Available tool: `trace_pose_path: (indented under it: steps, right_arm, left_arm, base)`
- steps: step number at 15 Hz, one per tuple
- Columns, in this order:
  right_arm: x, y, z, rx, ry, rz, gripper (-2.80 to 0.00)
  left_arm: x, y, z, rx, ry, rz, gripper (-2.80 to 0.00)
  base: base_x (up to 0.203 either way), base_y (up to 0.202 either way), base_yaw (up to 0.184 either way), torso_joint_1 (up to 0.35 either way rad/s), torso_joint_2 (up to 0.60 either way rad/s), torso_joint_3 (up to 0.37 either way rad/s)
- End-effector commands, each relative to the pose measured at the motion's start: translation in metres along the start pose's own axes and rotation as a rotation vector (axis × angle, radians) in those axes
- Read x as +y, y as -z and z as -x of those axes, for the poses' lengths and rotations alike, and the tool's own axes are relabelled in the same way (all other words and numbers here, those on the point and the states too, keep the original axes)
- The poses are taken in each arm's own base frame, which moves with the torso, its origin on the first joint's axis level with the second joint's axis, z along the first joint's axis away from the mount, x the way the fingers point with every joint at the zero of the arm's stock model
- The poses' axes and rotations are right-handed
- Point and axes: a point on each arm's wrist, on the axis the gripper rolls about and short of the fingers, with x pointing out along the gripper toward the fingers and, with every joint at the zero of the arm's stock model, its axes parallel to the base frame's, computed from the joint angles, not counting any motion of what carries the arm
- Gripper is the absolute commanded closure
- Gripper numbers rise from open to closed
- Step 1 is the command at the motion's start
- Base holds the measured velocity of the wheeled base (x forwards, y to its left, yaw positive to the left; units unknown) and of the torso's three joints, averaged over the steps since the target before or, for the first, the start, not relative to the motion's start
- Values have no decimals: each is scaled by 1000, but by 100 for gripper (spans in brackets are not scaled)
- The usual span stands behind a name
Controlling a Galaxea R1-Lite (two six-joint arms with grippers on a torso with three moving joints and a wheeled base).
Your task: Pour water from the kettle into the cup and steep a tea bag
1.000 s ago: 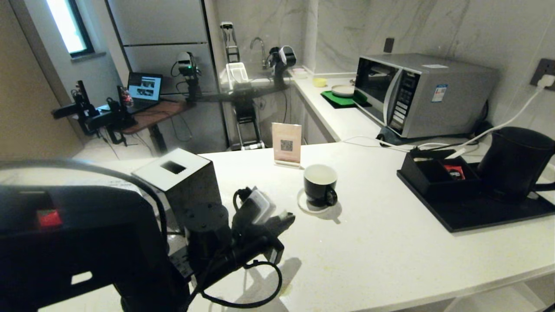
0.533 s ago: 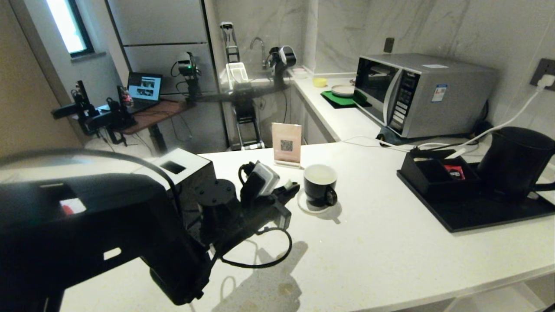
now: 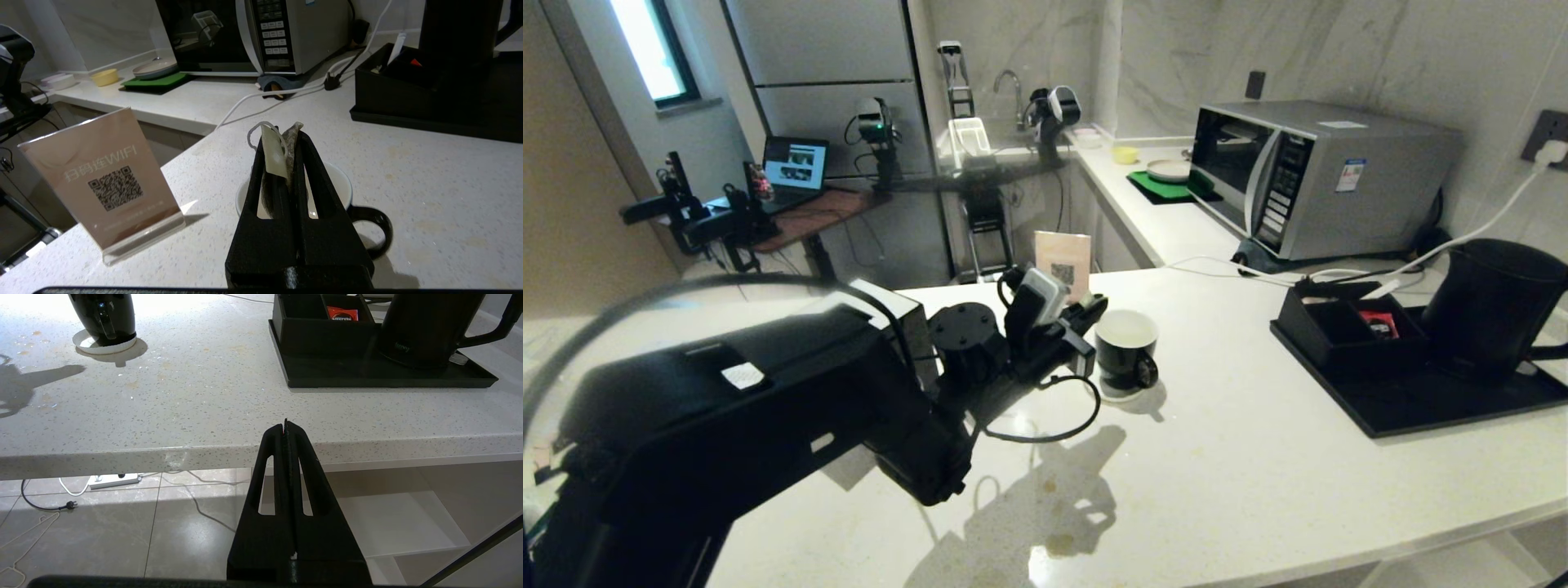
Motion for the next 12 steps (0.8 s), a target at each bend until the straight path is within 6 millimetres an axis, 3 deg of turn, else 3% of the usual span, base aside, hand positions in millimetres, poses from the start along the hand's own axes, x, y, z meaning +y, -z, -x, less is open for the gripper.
trace_pose_path:
  steps: [1,12]
  right_arm:
    - [0,0,0,1,-1,1,0]
    - [0,0,0,-1,-3,1,0]
  left_arm:
    - [1,11,-14,-18,2,-4,0]
    - [-8,28,-40,-58,24,22,0]
  base:
    - [0,0,0,0,0,0]
    - [0,0,0,0,0,0]
